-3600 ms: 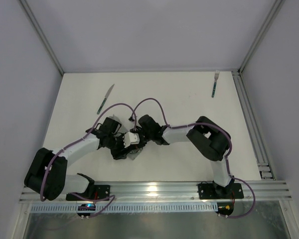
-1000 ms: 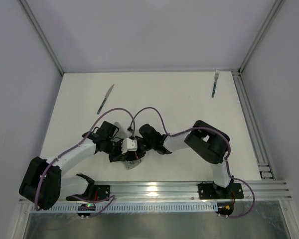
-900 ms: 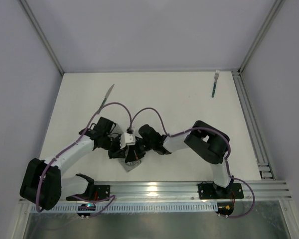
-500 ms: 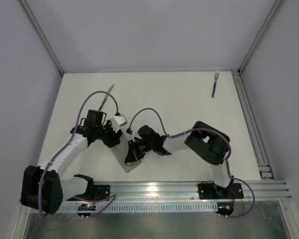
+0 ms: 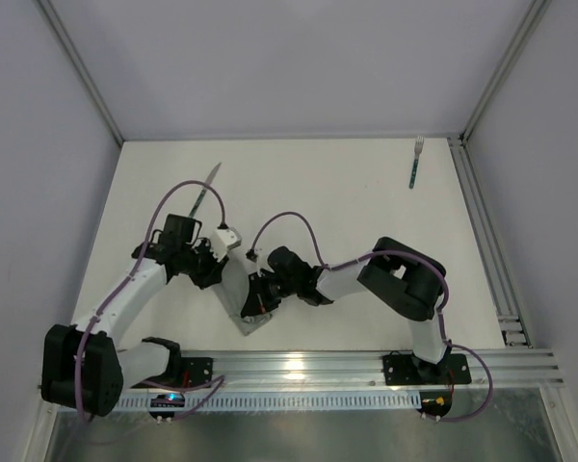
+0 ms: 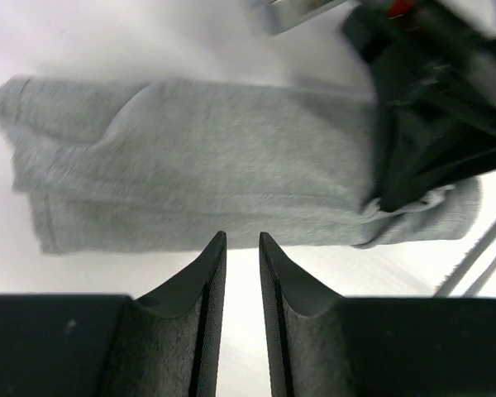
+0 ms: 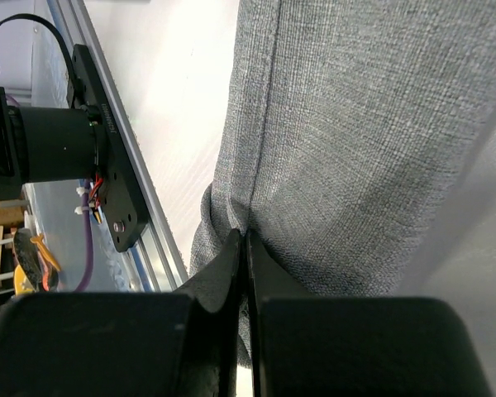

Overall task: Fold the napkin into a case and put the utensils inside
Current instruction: Stuff the top corner of the smaller-rectangle-folded napkin into the folded napkin.

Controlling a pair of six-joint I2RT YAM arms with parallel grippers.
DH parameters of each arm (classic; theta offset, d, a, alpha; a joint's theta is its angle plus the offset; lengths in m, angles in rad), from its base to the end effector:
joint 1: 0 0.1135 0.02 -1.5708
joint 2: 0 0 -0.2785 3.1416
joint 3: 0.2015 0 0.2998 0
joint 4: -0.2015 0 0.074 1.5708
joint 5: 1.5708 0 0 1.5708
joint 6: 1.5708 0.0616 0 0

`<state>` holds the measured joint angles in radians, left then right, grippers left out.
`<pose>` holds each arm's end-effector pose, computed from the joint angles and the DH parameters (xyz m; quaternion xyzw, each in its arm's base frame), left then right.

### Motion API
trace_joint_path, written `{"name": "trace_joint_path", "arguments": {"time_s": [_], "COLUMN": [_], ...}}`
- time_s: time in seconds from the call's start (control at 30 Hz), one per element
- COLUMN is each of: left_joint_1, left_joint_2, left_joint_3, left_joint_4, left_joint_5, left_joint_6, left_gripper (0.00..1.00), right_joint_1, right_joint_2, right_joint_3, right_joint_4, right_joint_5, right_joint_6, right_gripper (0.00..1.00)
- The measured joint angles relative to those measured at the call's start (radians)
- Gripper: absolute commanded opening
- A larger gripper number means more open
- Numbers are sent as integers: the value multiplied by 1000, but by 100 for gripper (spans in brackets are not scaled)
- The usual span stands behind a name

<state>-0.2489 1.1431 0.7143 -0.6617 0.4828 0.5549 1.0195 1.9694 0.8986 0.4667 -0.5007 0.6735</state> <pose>0.2410 -0.0908 0.1853 0.4213 0.8457 -0.1943 0.2636 0.1984 0.3792 0.0684 -0.2611 0.8252 0.4826 0.1341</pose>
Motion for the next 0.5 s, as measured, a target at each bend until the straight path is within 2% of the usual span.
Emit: {"name": "trace_joint_path", "arguments": {"time_s": [0.07,0.2,0.27,0.5], "left_joint_1": [31,184,225,207], "left_joint_2": [14,105,152,360], "left_joint_3": [1,51,77,97], "left_joint_4": [3,-18,-16,9], "left_joint_5": [-59,-163,-211,-281], "left_joint_6": [-13,-63,-79,-99], "left_gripper": [27,27,27,31], "right_joint_1": [2,6,7,12], "right_joint_2": [0,-6,-6,-6], "right_joint_3": [0,1,1,16], "right_joint_4": [-3,-11,-12,-30], "right_joint_5": [10,33,43,71], "right_joint_6": [13,31,41,68], "right_gripper": [3,3,3,3]}}
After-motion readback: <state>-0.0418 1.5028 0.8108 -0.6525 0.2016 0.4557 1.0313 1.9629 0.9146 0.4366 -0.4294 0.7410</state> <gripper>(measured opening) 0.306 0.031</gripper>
